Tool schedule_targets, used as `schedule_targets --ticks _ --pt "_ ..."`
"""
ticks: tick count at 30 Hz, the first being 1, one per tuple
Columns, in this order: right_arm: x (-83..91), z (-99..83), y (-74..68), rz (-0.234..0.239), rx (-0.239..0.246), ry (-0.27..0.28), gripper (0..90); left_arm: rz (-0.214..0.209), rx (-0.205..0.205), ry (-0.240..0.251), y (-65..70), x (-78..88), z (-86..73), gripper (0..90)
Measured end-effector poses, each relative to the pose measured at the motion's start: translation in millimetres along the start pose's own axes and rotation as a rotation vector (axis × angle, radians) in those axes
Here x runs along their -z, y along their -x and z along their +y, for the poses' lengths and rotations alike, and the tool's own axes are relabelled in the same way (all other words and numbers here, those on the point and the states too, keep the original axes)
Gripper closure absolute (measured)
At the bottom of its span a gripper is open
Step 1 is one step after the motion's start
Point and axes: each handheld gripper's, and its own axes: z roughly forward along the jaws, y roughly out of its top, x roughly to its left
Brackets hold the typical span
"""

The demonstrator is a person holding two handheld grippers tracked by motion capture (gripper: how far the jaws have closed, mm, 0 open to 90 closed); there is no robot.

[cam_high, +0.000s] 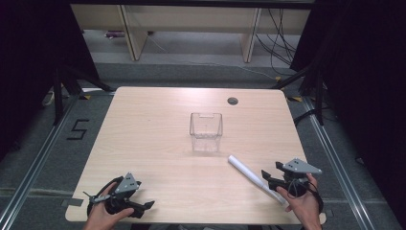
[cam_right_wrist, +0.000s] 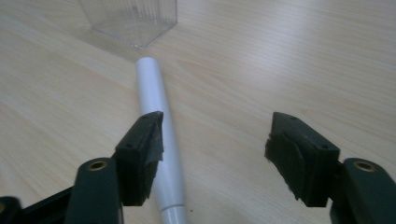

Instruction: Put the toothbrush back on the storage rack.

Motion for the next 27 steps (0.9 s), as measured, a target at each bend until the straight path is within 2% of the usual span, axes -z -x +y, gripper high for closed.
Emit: schedule_targets --ticks 1,3,4,5,6,7,8,9,10,12,14,15,18,19,20,21,22,23,24,27 --pt "-0.9 0.0 -1.8 0.027 0.000 0.003 41.0 0.003 -0.004 -0.006 -0.6 0.2 -0.2 15.0" --pt "-0.5 1.1 -8.0 0.042 0.021 -0.022 43.6 0.003 -0.003 -0.006 -0.9 0.4 -0.6 15.0" --pt "-1.1 1.1 -13.6 0.054 0.005 -0.036 44.5 0.003 -0.003 -0.006 -1.1 0.4 -0.5 15.0" --pt "-2.7 2.0 -14.0 0.063 0.063 -0.033 45.7 0.004 -0.002 -0.004 -0.6 0.6 -0.5 15.0" --pt "-4.7 2.0 -16.0 0.078 0.081 -0.041 47.4 0.003 -0.003 -0.004 -0.5 0.7 -0.5 15.0" --pt "-3.7 2.0 -20.0 0.080 0.064 -0.059 49.8 0.003 -0.006 -0.006 -0.6 0.9 -0.6 15.0" --pt "-4.4 1.9 -21.7 0.092 0.068 -0.056 53.3 0.002 -0.001 -0.002 -0.3 0.7 -0.8 15.0" --pt "-5.0 2.3 -21.8 0.097 0.092 -0.042 55.8 0.003 0.000 -0.002 -0.3 0.8 -0.9 15.0" --pt "-4.5 2.5 -23.2 0.109 0.093 -0.056 58.5 0.003 0.000 -0.003 -0.4 0.8 -0.7 15.0" --pt "-5.1 2.5 -24.9 0.125 0.122 -0.048 63.9 0.005 -0.005 -0.005 -0.4 0.6 -0.3 15.0" --pt "-5.1 2.2 -27.6 0.134 0.141 -0.061 68.9 0.000 0.004 0.006 0.6 0.0 -1.0 15.0" --pt "-5.6 2.0 -28.1 0.129 0.160 -0.063 71.6 0.005 -0.003 -0.003 -0.5 0.6 -1.1 15.1" --pt "-7.9 0.4 -29.8 0.147 0.167 -0.085 75.8 0.004 0.002 -0.007 -0.7 0.9 -0.9 15.0" --pt "-8.5 -1.3 -30.7 0.154 0.163 -0.107 80.0 0.002 0.001 0.002 0.2 0.7 -0.8 15.0" --pt "-9.5 -2.3 -29.9 0.148 0.174 -0.103 82.0 0.005 -0.010 -0.004 -0.3 1.1 -0.7 15.0" --pt "-9.6 -2.8 -29.2 0.149 0.178 -0.108 83.8 0.002 -0.002 -0.001 0.0 0.7 -0.6 15.0" --pt "-9.8 -2.9 -28.4 0.169 0.180 -0.116 85.4 0.004 -0.002 -0.004 -0.3 0.6 -0.5 15.0" --pt "-10.0 -3.5 -26.9 0.157 0.212 -0.108 86.8 0.005 -0.005 -0.006 -0.5 0.5 -0.4 15.0" --pt "-9.5 -4.4 -28.5 0.161 0.195 -0.119 87.9 0.005 -0.004 -0.006 -0.3 0.5 -0.6 15.0" --pt "-11.1 -5.7 -28.9 0.171 0.210 -0.140 89.8 0.006 -0.005 -0.005 -0.5 0.7 -0.8 15.0"
